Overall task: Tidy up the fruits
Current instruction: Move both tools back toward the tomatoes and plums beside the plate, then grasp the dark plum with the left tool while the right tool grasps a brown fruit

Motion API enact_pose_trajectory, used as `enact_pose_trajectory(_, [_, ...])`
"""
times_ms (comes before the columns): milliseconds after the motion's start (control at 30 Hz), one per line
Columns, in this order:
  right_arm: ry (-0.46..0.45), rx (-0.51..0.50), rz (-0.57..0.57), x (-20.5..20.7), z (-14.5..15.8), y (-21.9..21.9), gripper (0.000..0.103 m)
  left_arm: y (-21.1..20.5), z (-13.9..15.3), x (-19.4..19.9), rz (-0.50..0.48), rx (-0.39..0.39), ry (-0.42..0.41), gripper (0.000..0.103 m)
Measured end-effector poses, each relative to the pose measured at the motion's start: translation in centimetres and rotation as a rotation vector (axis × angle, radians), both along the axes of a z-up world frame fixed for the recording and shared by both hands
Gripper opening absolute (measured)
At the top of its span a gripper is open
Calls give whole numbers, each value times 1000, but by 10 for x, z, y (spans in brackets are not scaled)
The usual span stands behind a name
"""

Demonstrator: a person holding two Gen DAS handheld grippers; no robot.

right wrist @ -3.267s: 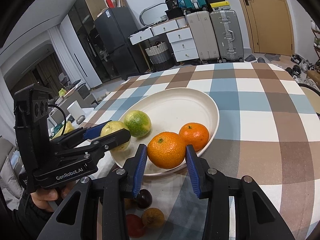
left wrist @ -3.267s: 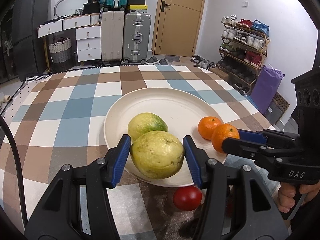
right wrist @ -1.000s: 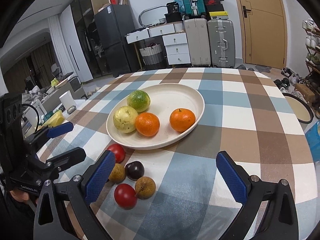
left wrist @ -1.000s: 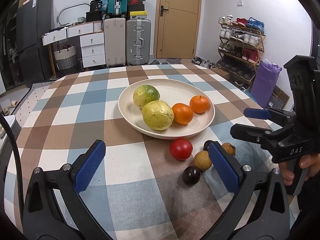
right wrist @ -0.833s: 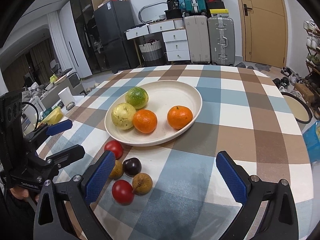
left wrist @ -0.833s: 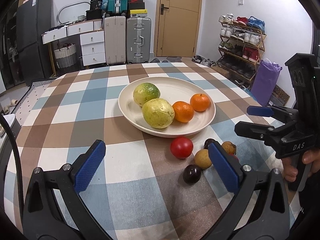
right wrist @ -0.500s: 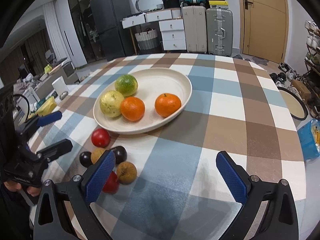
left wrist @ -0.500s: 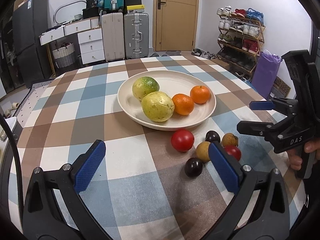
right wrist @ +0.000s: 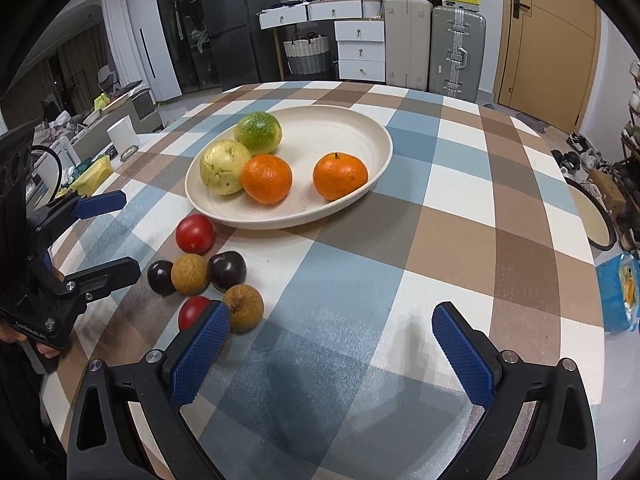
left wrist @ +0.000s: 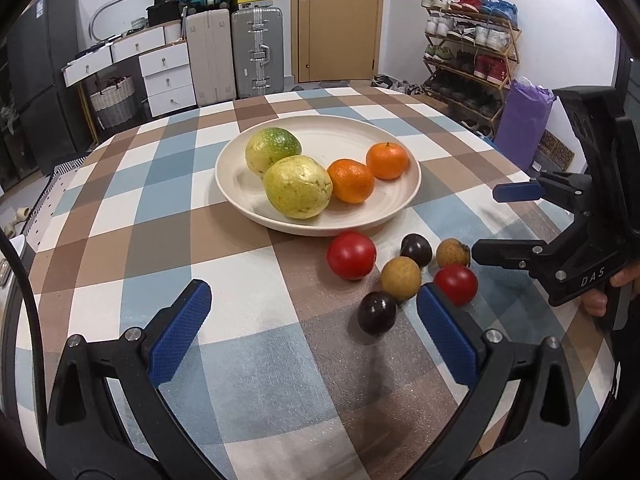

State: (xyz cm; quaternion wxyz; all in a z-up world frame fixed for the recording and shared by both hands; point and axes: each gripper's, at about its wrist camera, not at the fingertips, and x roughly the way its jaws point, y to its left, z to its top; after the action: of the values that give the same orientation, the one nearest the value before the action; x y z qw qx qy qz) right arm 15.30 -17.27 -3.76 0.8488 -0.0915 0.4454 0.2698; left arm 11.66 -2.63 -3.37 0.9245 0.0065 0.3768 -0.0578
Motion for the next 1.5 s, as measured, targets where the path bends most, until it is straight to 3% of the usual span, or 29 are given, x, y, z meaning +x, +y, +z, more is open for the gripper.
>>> enact_pose_trajectory(233, [16,-6,10,0,-7,6,103,-8,-8,3,-49,5,46,100])
enact_pose_trajectory(367, [18,-10,22,-2,-10,13,103,-13,-11,3,-76,6,66,86])
enact_pose_trajectory(733, [13,-20,40,-8,-11,25,103,-17,-15,6,-113,-28,100,62])
enact_pose_trajectory(967, [1,-8,45,-10,-9,28,102,-20,-16,8,-120,-31,113,42])
enact_pose_trajectory(1167, [11,0,67,-12,-9,31,94,-22,-17,7,-156,-61,116,21])
enact_pose_trajectory(1500, [12,-5,105,-16,-10,38,67,-24,-15,5,-149,-57,107,21])
